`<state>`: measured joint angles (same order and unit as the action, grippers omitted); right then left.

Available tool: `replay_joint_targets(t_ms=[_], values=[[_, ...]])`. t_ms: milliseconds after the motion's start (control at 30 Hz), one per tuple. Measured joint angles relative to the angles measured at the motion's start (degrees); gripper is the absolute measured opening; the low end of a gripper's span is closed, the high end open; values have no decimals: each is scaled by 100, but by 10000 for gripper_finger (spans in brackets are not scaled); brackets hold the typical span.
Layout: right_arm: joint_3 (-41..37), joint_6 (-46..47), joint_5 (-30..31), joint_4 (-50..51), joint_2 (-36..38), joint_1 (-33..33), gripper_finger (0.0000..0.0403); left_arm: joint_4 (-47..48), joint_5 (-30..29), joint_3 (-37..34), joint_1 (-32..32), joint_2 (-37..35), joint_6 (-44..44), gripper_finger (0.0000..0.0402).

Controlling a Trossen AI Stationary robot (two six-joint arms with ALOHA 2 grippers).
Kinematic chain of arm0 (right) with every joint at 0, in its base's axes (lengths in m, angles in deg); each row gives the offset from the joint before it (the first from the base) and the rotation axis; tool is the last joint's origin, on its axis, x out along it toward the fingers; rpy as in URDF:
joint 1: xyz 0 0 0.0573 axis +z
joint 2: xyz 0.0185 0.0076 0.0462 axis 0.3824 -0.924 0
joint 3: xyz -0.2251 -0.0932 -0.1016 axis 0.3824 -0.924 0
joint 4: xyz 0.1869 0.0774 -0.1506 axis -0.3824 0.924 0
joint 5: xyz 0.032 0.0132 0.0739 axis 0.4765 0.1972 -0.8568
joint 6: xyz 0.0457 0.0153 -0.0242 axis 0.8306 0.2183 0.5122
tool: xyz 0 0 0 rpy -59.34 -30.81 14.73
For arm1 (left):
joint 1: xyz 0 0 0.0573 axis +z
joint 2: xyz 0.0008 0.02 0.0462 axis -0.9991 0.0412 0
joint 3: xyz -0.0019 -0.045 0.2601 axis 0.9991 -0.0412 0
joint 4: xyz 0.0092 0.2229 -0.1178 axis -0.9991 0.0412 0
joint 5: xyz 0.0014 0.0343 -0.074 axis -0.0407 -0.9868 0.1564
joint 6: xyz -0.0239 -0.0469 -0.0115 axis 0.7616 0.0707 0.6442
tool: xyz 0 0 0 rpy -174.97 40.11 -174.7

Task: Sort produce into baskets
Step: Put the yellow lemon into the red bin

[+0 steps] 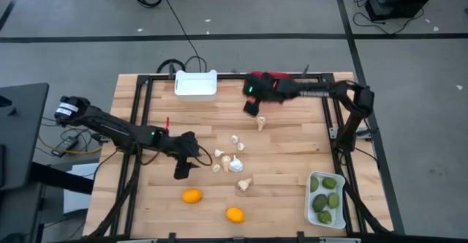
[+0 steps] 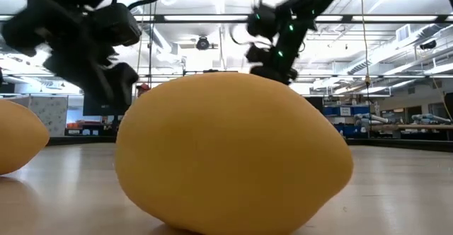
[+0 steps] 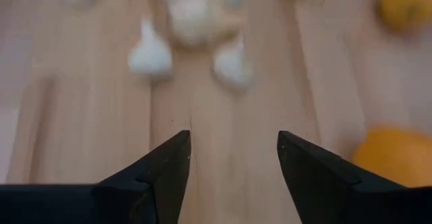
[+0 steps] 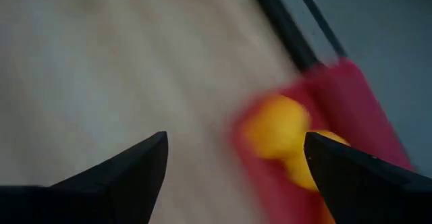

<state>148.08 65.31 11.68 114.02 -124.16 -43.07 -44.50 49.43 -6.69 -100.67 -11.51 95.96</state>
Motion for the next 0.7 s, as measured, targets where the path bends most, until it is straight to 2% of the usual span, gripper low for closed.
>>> replay_joint_targets(t_ms=[100,233,333,467,567,700], values=[[-1,58,477,-96,0,668,355,1174,-82,457,-252,5,655,207],[-1,244,869,-152,0,1310,353,1501,-87,734,-853,5,1393,184],[-2,478,857,-208,0,1563,353,1530,-81,896,-1323,9,1833,169],[-2,796,476,-371,0,1829,353,1464,-212,1097,-1798,7,2582,162],[0,895,259,-540,0,2110,353,1200,-400,1139,-2195,8,2988,166],[0,1023,283,-713,0,2484,352,951,-861,1139,-2607,127,3320,182]])
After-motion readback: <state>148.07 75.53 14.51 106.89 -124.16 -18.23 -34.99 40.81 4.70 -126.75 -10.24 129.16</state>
